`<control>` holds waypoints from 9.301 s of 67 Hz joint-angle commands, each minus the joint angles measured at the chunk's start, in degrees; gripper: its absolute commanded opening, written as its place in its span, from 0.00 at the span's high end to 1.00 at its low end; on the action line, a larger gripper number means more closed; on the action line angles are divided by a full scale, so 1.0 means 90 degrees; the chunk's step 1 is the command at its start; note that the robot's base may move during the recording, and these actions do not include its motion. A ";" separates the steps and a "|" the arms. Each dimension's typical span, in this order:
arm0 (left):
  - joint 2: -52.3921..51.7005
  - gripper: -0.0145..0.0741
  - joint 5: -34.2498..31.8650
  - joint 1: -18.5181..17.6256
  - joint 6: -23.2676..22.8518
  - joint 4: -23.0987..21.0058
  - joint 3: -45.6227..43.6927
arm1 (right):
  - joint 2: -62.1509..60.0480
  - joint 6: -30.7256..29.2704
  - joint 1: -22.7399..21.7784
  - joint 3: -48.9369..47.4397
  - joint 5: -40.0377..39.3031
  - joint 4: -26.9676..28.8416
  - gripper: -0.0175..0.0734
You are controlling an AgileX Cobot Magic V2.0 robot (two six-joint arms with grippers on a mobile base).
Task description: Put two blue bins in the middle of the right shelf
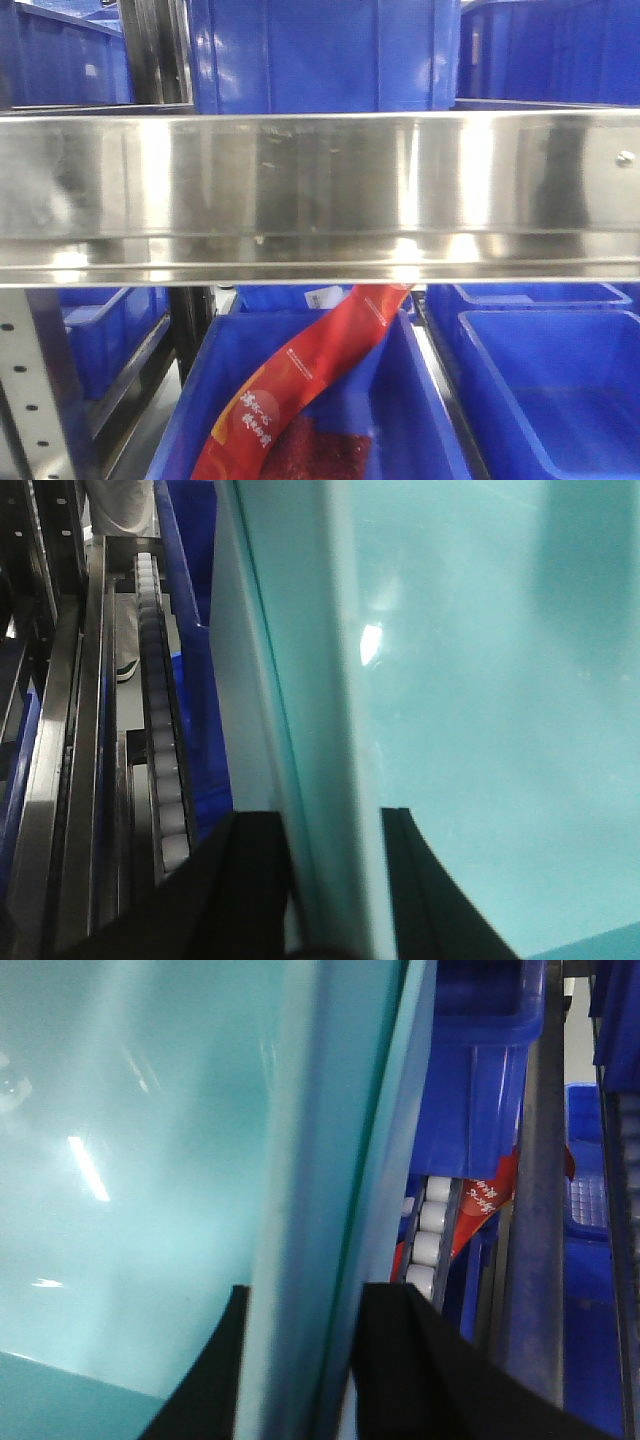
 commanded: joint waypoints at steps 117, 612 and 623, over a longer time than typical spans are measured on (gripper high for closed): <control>-0.0112 0.96 0.0042 0.0002 0.0073 -0.0145 -0.0102 | -0.0064 0.0019 -0.0034 -0.0071 0.0078 -0.0073 0.97; -0.8272 0.96 -0.4616 0.1880 0.0425 0.0636 1.0373 | -0.8843 -0.1373 -0.2585 1.0994 -0.5621 -0.0669 0.99; -0.8272 0.96 -0.4616 0.1880 0.0425 0.0636 1.0373 | -0.8843 -0.1373 -0.2585 1.0994 -0.5621 -0.0669 0.99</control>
